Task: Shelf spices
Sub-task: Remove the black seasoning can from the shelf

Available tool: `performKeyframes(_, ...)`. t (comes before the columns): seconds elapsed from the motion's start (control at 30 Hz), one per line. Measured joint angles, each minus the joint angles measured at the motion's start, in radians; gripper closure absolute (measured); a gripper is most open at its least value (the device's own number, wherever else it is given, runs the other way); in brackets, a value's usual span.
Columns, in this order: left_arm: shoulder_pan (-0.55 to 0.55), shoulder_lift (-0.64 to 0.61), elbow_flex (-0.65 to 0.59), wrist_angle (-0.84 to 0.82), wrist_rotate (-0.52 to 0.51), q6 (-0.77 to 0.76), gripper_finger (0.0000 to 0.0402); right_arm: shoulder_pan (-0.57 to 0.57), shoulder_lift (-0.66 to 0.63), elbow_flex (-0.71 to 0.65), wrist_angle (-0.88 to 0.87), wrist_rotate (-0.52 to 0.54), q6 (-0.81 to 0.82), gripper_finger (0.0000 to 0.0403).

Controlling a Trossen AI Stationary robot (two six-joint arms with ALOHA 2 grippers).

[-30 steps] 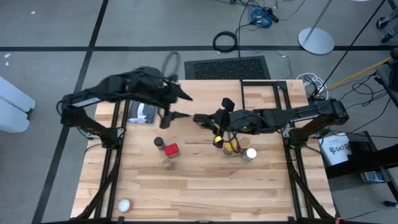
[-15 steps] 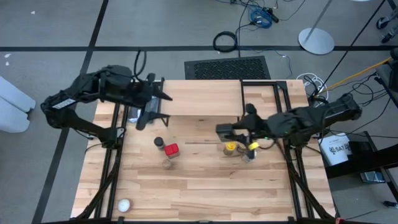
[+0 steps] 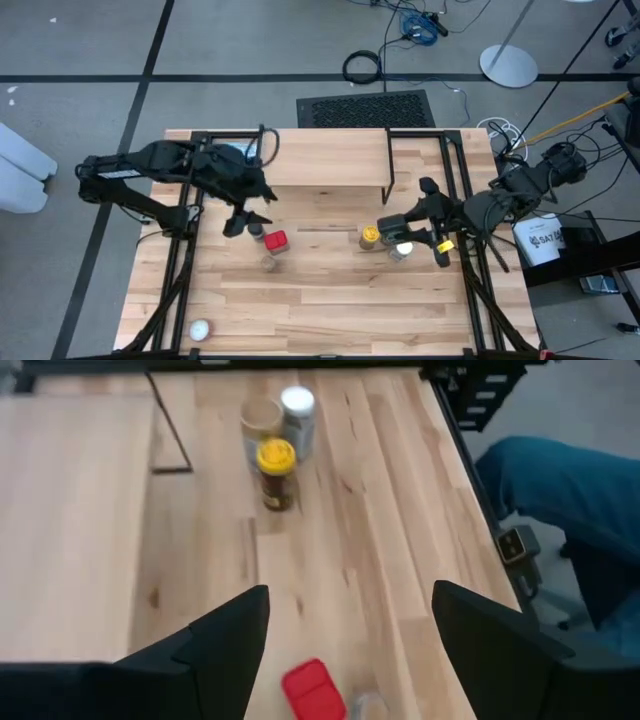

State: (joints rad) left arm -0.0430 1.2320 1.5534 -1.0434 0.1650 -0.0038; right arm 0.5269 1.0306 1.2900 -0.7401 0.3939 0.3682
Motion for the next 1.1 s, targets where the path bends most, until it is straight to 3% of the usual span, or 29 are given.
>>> performKeyframes(0.33, -0.054, 0.000, -0.112, 0.125, -0.037, -0.046, 0.0111, 0.047, 0.012, -0.202, 0.026, 0.031, 0.144, 0.0273)
performKeyframes(0.77, -0.099, 0.000, -0.121, 0.191, -0.069, -0.053, 0.0111, 0.193, 0.009, -0.618, 0.505, 0.215, 0.341, 0.0273)
performKeyframes(1.1, -0.131, 0.000, -0.121, 0.208, -0.099, -0.070, 0.0111, 0.284, 0.115, -0.666, 0.631, 0.273, 0.367, 0.0273)
